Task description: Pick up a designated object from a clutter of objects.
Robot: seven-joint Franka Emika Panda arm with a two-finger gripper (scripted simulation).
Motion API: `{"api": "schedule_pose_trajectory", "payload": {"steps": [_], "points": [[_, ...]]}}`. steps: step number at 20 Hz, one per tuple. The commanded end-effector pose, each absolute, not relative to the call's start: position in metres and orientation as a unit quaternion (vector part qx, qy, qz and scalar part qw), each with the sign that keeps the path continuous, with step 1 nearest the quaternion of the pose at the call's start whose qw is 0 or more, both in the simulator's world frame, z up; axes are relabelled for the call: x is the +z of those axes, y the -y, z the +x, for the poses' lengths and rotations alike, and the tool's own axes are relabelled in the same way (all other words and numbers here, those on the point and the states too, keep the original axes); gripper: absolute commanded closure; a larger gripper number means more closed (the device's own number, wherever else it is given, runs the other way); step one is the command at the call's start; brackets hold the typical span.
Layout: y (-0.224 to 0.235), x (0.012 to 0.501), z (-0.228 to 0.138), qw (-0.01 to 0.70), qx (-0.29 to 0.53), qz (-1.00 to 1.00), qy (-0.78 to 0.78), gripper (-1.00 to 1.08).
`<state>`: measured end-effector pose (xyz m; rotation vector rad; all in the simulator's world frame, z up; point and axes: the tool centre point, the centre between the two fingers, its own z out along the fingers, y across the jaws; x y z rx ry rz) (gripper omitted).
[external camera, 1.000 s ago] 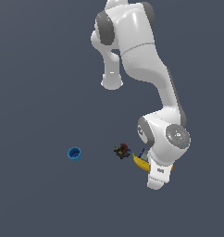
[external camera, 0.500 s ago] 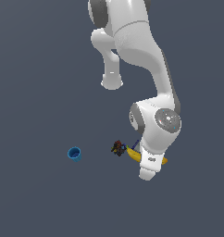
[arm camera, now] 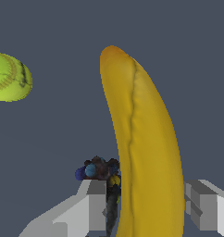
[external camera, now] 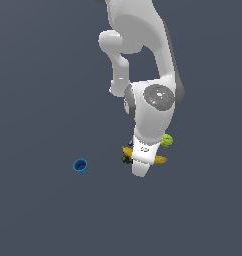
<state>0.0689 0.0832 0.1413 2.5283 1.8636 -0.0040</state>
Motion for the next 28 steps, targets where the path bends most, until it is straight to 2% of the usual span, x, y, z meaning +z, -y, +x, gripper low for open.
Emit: {"api": "schedule_pose_trajectory", "payload": {"steps": [1,20,28], "points": [[-0.067,0.161,0.059,0.001,0.0,0.805,-0.593,1.08],[0.07,0.319,-0.022,-0.001,0.002,0.805,-0.594,1.08],[0.113,0.367,-0.044,-0.001,0.001,0.805,-0.593,1.08]]}}
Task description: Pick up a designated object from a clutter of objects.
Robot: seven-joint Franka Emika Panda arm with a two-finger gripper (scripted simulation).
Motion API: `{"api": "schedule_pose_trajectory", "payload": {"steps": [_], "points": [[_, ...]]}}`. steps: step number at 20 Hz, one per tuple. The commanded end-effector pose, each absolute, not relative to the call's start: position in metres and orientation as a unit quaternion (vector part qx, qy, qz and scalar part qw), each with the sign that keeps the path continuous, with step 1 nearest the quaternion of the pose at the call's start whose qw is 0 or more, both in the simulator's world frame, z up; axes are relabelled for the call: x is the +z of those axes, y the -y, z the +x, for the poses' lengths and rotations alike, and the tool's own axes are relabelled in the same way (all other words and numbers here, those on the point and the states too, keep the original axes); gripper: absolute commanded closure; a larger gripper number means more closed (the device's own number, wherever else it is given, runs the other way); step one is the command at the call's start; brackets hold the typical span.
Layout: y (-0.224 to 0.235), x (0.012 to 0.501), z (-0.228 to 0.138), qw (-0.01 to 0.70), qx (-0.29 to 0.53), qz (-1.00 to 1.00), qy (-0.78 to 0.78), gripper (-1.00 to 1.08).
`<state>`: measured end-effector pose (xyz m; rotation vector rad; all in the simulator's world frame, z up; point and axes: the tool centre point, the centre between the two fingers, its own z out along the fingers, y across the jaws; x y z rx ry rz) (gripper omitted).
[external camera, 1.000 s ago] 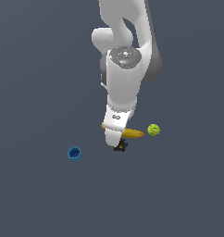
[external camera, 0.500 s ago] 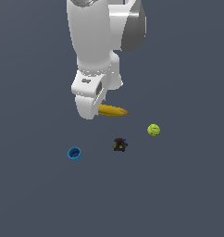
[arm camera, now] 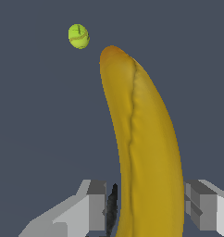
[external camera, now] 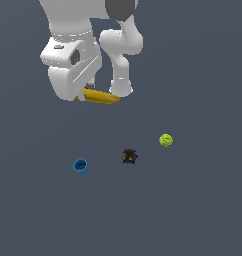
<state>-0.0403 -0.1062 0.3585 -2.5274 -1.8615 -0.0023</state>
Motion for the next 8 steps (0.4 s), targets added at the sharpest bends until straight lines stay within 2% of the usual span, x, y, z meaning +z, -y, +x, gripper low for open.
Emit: {"api": "schedule_pose_trajectory", "payload": {"steps": [1,8], "points": [[0.116,0.371,-0.045,0.001,-0.001,-0.805,0.593,1.08],[0.128,0.383,-0.049,0.0,0.0,-0.805,0.593,1.08]]}}
